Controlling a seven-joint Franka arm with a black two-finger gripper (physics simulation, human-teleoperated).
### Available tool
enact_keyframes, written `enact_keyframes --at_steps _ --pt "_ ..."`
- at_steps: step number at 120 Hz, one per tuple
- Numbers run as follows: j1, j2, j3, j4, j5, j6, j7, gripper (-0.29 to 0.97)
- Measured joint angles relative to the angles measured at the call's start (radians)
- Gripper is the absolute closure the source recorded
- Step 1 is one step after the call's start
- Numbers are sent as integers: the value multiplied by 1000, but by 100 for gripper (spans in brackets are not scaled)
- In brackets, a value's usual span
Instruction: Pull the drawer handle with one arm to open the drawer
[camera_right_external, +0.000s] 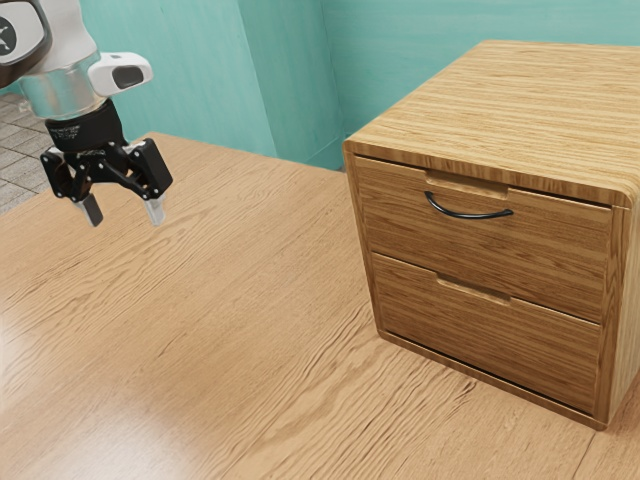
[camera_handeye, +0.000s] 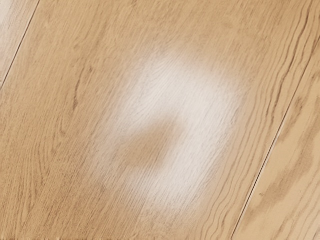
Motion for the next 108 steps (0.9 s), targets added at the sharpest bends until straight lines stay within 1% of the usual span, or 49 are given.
enact_keyframes --at_steps 18,22,27,35,42,60,70,78,80,84,91,97,101,108 --pt "-5 0 7 11 -5 -4 -14 0" --pt "-5 -5 12 111 -11 -10 -16 0" --pt "10 -14 -15 237 -9 -23 -17 0" --pt "-3 -17 -59 312 -6 -38 -20 0" --pt "-17 11 -79 331 -4 -38 -23 0" --pt "-19 109 -90 336 1 -36 -27 0" --pt "-18 123 -101 336 3 -68 -28 0" --pt "-25 118 -104 333 -8 -112 -34 0" --pt "-24 116 -106 329 -12 -123 -37 0" --pt "-1 100 -138 295 -14 -146 -44 0" --pt "41 18 -200 207 -8 -185 -58 0" --pt "14 -44 -236 161 -7 -220 -69 0" --pt "-18 -124 -248 59 -6 -226 -75 0" --pt "-32 -316 -246 -201 -4 -187 -79 0"
